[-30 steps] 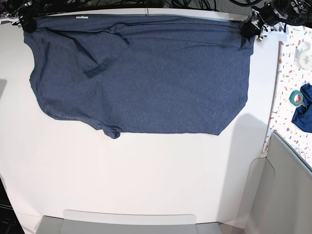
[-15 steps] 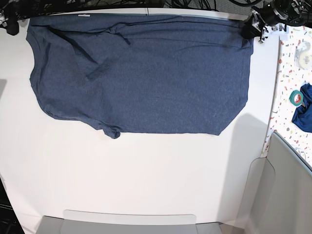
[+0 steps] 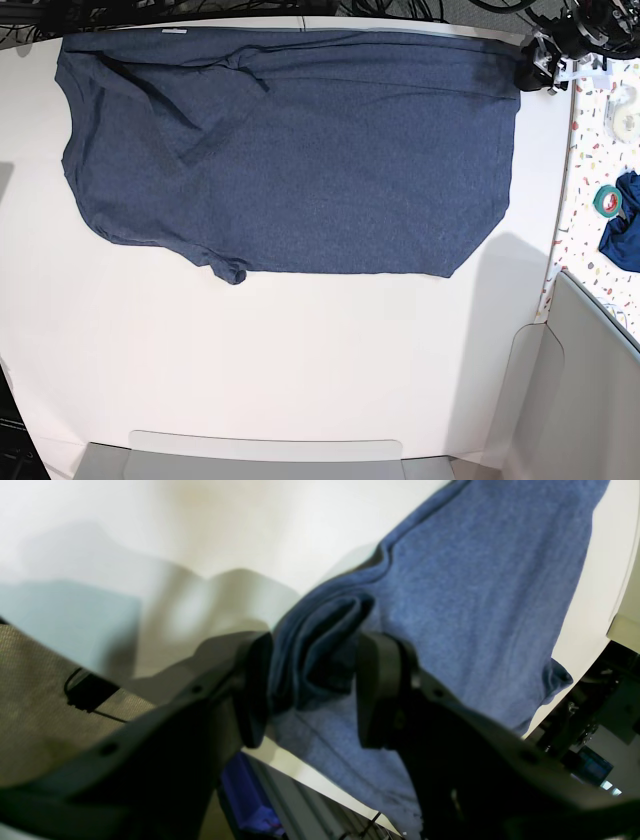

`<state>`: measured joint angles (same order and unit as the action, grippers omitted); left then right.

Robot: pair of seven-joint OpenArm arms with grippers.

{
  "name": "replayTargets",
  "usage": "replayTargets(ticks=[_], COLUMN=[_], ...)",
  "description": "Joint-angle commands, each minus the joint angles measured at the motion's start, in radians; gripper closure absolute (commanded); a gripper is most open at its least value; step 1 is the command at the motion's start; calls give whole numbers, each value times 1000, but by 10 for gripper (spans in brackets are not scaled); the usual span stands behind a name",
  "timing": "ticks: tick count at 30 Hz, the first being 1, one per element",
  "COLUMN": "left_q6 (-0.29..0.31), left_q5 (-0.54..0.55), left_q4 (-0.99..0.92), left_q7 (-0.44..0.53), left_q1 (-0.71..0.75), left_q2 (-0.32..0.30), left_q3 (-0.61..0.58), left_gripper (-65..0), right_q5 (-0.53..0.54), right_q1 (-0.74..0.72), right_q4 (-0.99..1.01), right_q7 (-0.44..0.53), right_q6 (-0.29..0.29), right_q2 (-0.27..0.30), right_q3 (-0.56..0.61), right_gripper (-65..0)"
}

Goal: Layout the t-shirt on the table in an organized manner, then fold the t-shirt properly
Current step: 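Drag the shirt's folded edge away from the hem with both grippers, then release the shirt with both grippers and raise them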

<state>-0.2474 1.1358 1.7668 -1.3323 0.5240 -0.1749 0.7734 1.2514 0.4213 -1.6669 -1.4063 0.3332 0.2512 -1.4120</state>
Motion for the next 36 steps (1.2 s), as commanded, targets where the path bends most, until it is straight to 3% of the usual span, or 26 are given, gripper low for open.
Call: replayTargets(ticks=[1, 6, 12, 16, 23, 29, 33, 36], left_q6=[-8, -11, -11, -11, -13, -10, -3, -2], left_q5=[26, 25, 22, 22, 20, 20, 20, 20], left_q4=[14, 14, 14, 12, 3, -189, -402, -500], left_q7=[-9, -2, -9, -11, -11, -6, 3, 44], left_q1=[6, 6, 3, -41, -242, -480, -597, -641], left_q2=[-16, -61, -77, -153, -252, -260, -260, -260], left_q3=[8, 10, 113, 103, -22, -222, -253, -259], left_gripper=[-260, -214, -211, -211, -245, -298, -300, -301], right_q5=[6, 1, -37, -104, -307, -365, -373, -341], right_q1=[3, -14, -52, -121, -350, -491, -506, -500], right_q4=[-14, -14, -14, -16, -14, -14, -14, -16], right_q7=[10, 10, 10, 10, 10, 18, 40, 40], right_q6=[-1, -1, -1, -1, -1, -1, -1, -1], right_q2=[23, 23, 23, 26, 58, 69, 63, 10], right_q3=[-11, -10, -5, 18, 271, 491, 578, 647], right_gripper=[-306, -306, -307, -307, -307, -307, -307, -307])
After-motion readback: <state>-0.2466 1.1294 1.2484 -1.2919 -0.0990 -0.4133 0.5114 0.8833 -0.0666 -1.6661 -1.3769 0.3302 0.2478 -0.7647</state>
